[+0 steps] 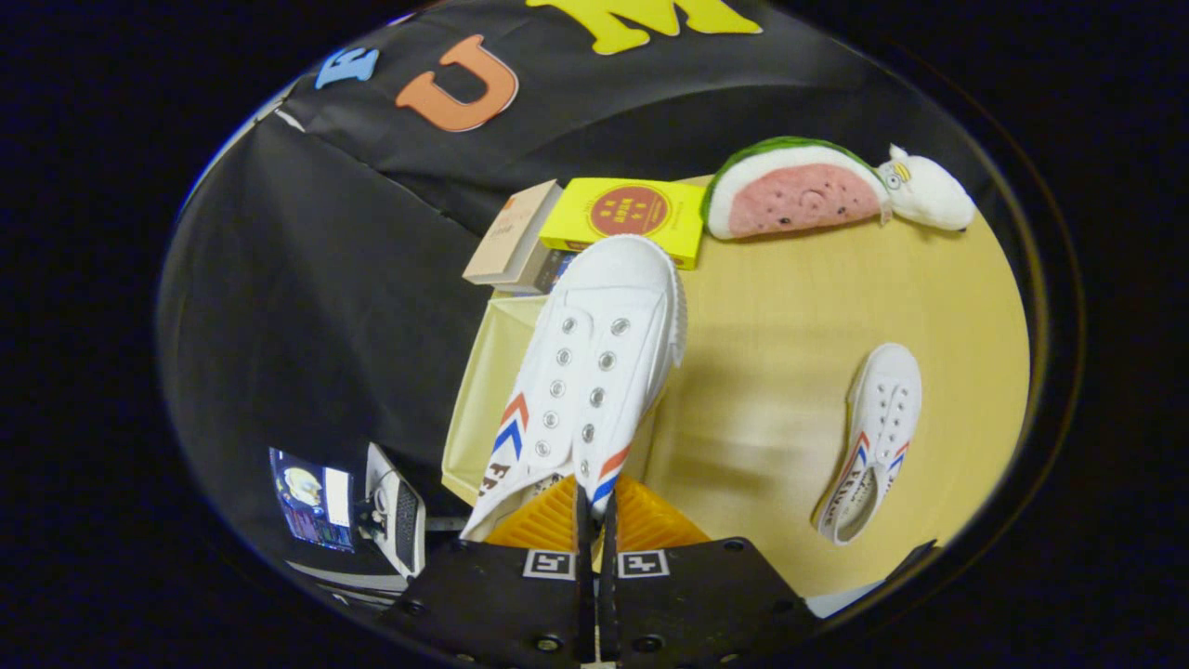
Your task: Open the storage box then place both shoes into the box .Put the left shoe in first, then the right shoe, with the right side of both shoes facing outward in a uniform manner.
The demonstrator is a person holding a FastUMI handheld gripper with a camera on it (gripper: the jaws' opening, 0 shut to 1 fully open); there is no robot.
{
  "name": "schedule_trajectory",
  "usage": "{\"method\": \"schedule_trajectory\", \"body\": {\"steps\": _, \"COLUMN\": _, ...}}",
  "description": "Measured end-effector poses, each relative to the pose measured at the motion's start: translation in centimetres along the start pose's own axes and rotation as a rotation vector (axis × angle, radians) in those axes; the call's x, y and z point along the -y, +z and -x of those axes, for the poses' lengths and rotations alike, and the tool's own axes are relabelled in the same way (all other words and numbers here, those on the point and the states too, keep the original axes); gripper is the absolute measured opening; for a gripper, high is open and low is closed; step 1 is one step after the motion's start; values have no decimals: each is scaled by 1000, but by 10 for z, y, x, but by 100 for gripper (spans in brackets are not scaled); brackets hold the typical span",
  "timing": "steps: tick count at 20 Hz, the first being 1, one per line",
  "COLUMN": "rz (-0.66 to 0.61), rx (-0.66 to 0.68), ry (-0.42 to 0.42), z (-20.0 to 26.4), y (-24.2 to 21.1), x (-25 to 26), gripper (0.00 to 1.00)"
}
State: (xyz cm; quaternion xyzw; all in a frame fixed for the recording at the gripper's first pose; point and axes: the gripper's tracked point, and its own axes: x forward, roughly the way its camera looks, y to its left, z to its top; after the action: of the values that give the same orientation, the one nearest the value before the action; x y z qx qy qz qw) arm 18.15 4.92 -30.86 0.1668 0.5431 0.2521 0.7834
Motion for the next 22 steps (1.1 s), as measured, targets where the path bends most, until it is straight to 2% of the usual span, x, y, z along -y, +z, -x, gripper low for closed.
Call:
{"method": "schedule_trajectory", "body": {"steps": 3, "rz": 25, "rx": -25, "ry": -1, "z": -30, "y": 4, "x": -42, "gripper": 2}}
{"method": "schedule_trajectory", "body": {"steps": 7, "rz": 57, "rx": 15, "ry": -102, "z": -86, "y": 18, "x": -67, "gripper": 2}}
{"method": "schedule_trajectory", "body": {"steps": 10, "rz": 38, "rx": 24, "ry": -143, "z": -127, "y": 14, "x": -78, "gripper": 2}}
{"method": "schedule_trajectory", "body": {"steps": 15, "rz": 72, "rx": 67, "ry": -257, "z": -181, "y": -1, "x": -70, "gripper": 2}}
{"method": "schedule_trajectory", "body": {"steps": 22, "rz": 56, "rx": -76, "ry": -312, "z": -234, "y": -27, "x": -61, "gripper": 2}}
